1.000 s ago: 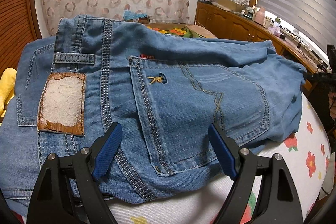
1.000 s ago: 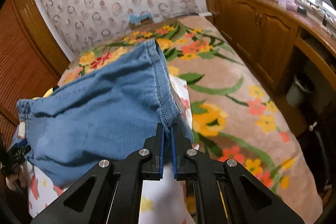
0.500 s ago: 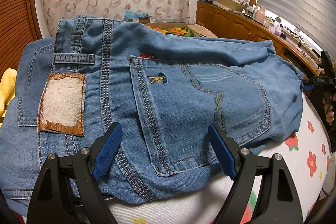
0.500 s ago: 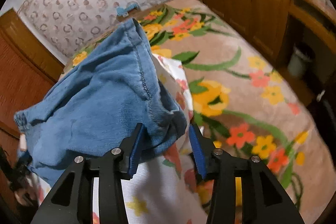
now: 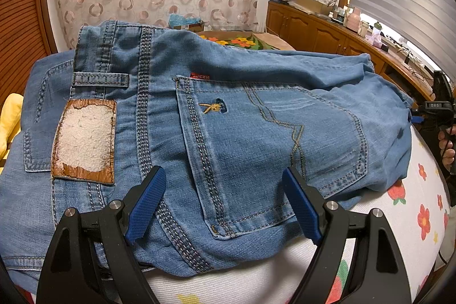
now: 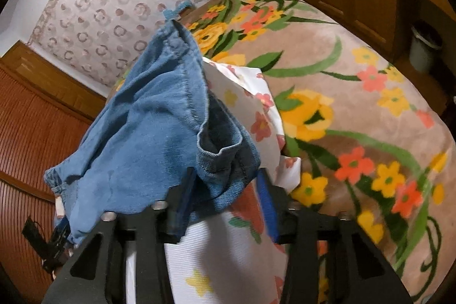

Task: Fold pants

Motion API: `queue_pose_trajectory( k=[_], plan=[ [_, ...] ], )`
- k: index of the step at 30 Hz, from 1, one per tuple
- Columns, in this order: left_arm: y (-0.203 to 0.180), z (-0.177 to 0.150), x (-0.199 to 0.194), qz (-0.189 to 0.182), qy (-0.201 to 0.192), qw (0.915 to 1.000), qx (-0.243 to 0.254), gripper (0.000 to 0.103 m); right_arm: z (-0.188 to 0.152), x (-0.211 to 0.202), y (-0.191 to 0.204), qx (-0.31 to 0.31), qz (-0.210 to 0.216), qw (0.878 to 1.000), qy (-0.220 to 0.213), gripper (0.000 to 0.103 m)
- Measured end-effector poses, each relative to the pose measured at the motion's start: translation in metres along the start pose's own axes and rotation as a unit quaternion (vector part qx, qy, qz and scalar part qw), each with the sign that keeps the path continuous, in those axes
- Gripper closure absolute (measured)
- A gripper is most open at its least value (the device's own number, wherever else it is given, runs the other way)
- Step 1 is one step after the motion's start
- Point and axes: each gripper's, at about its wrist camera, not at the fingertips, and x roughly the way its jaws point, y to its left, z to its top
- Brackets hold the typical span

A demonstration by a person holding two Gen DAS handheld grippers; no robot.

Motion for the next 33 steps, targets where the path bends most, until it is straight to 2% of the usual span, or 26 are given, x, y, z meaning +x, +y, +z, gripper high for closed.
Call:
queue_pose_trajectory(
  k=[1, 4, 9, 13, 18, 20, 23, 24, 26, 28, 31, 33],
  plan=[
    [-0.001, 0.000, 0.001, 0.002, 0.001, 1.0000, 0.001, 0.019, -0.001, -0.002, 0.003, -0.011, 0.002, 1.000, -0.003, 0.083],
    [-0.001, 0.000, 0.001, 0.006, 0.001, 1.0000, 0.004, 0.019, -0.003, -0.009, 0.011, -0.040, 0.000, 0.999, -0.020, 0.090],
    [0.000, 0.000, 0.000, 0.008, 0.001, 1.0000, 0.004, 0.019, -0.008, -0.024, 0.025, -0.081, 0.001, 0.995, -0.057, 0.093],
    [0.001, -0.002, -0.010, 0.017, -0.007, 0.9998, 0.000, 0.019, -0.015, -0.022, 0.032, -0.108, -0.011, 0.992, -0.062, 0.093],
    [0.017, -0.010, -0.050, 0.017, -0.029, 0.9992, -0.020, 0.019, -0.020, -0.016, 0.034, -0.124, -0.023, 0.990, -0.066, 0.093],
    [0.028, -0.014, -0.069, 0.030, -0.039, 0.9984, -0.028, 0.020, -0.023, -0.015, 0.036, -0.130, -0.027, 0.989, -0.065, 0.093],
    [0.051, -0.021, -0.088, 0.057, -0.049, 0.9960, -0.047, 0.031, -0.025, -0.016, 0.039, -0.135, -0.028, 0.988, -0.067, 0.093],
    [0.056, -0.021, -0.089, 0.061, -0.050, 0.9954, -0.053, 0.033, -0.024, -0.017, 0.040, -0.136, -0.029, 0.988, -0.067, 0.093],
    [0.070, -0.024, -0.088, 0.069, -0.044, 0.9943, -0.069, 0.046, -0.020, -0.017, 0.041, -0.138, -0.029, 0.988, -0.066, 0.093],
    [0.078, -0.026, -0.082, 0.075, -0.033, 0.9937, -0.076, 0.052, -0.020, -0.016, 0.042, -0.139, -0.031, 0.988, -0.066, 0.093],
    [0.077, -0.029, -0.073, 0.069, -0.026, 0.9944, -0.077, 0.054, -0.017, -0.017, 0.041, -0.138, -0.032, 0.988, -0.064, 0.093],
    [0.072, -0.030, -0.069, 0.058, -0.023, 0.9955, -0.071, 0.060, -0.016, -0.018, 0.040, -0.138, -0.032, 0.988, -0.064, 0.093]
  ],
)
